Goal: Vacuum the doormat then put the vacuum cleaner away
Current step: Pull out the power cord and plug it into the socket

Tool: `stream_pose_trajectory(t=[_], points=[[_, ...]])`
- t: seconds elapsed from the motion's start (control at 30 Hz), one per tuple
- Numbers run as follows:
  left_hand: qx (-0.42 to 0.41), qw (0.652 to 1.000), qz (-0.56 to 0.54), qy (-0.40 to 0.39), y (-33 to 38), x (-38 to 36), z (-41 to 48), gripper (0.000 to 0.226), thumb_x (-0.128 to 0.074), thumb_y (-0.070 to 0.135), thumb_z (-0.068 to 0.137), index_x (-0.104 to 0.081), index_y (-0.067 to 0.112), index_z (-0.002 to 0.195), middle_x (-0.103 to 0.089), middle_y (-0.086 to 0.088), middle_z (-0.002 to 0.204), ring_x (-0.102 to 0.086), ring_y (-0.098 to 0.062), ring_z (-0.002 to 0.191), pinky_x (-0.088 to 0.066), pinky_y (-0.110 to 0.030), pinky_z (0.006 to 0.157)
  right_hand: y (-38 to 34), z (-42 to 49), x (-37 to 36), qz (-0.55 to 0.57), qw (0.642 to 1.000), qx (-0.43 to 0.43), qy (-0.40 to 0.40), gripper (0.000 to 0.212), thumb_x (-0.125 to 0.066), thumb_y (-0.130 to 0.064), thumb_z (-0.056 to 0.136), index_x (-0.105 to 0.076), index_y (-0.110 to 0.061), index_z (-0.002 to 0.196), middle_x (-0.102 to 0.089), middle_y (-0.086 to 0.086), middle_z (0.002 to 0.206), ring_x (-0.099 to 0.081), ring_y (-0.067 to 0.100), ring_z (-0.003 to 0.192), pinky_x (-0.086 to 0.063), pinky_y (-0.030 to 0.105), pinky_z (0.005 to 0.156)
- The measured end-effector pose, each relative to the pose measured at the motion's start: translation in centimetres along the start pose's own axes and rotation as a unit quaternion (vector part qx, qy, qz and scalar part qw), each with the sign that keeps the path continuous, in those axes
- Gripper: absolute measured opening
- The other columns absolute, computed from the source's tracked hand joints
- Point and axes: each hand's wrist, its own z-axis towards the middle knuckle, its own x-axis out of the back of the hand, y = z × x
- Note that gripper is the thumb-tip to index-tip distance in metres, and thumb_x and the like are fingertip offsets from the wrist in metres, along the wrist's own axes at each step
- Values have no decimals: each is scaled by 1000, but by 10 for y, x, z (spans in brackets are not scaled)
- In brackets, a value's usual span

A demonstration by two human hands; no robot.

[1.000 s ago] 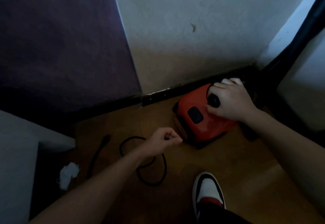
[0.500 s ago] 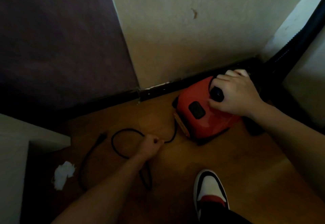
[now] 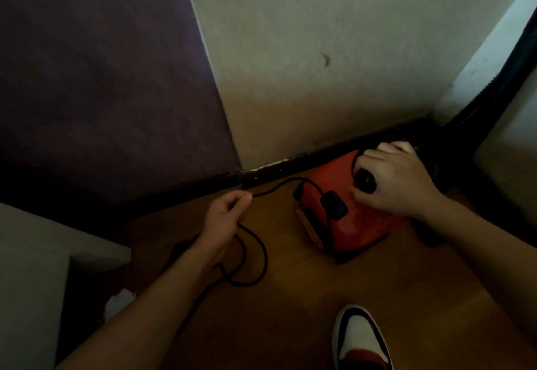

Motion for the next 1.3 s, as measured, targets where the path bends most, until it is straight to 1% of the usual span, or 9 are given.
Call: stream_pose_trajectory(t=[0.2, 0.3, 0.4, 0.5, 0.67, 0.83, 0.97, 1.1, 1.3], points=[[-103, 976, -7, -190, 64, 32, -40, 6, -72, 25, 85, -76, 28, 81, -69, 12, 78, -62, -2, 77, -48, -17, 73, -2, 0, 5, 2, 1000, -9, -19, 42, -50, -63, 73, -60, -24, 81, -56, -6, 78, -57, 24, 87, -35, 42, 92], [-138, 929, 94, -331, 76, 47, -59, 12, -69, 22, 88, -74, 12, 91, -68, 15, 82, -62, 1, 78, -46, -13, 75, -4, 1, 8, 3, 999, -9, -32, 43, -48, -64, 72, -62, -24, 82, -57, -6, 79, -57, 25, 88, -35, 42, 92], [-131, 874, 204, -421, 69, 50, -69, 8, -68, 15, 92, -74, 14, 98, -69, 17, 87, -65, -3, 85, -49, -19, 79, -3, 1, 9, -2, 999, -9, -38, 44, -47, -64, 72, -62, -24, 84, -57, -6, 80, -58, 25, 88, -33, 42, 93], [-77, 850, 265, -450, 53, 51, -72, 9, -68, 23, 93, -75, 19, 98, -70, 10, 92, -66, -10, 90, -54, -33, 85, -2, 1, 10, -3, 999, -4, -50, 46, -47, -65, 72, -62, -24, 87, -57, -7, 81, -57, 25, 90, -32, 42, 95], [13, 773, 409, -484, 40, 68, -81, 11, -67, 30, 93, -74, 27, 100, -65, 24, 96, -61, 5, 97, -50, -31, 96, -2, 4, 18, -10, 994, -6, -113, 52, -39, -68, 78, -64, -25, 93, -59, -5, 87, -57, 25, 95, -30, 40, 96], [-12, 695, 551, -462, 35, 81, -107, 18, -64, 37, 93, -73, 26, 103, -68, 11, 108, -61, -8, 100, -53, -39, 91, -19, 14, 42, -56, 981, 24, -186, 56, -51, -64, 88, -62, -23, 125, -57, 4, 120, -51, 29, 119, -36, 45, 106], [-84, 714, 594, -361, 47, 94, -122, 21, -59, 41, 96, -69, 27, 108, -67, 7, 110, -60, -13, 105, -48, -35, 93, -65, 36, 78, -19, 978, 112, -177, 54, -64, -52, 90, -56, -24, 136, -56, 3, 124, -54, 28, 122, -37, 45, 110], [-194, 777, 541, -256, 59, 105, -140, 18, -57, 42, 97, -68, 34, 108, -64, 18, 105, -56, -2, 103, -33, -25, 93, -132, 62, 112, 35, 960, 202, -190, 48, -61, -50, 92, -54, -28, 134, -54, -3, 115, -57, 21, 110, -48, 40, 92], [-230, 866, 434, -90, 54, 124, -163, 11, -64, 22, 88, -67, 29, 96, -55, 17, 86, -54, 0, 83, -34, -24, 80, -229, 84, 109, 265, 882, 169, -351, 27, -63, -49, 95, -64, -34, 117, -65, -13, 117, -60, 6, 109, -49, 29, 94]])
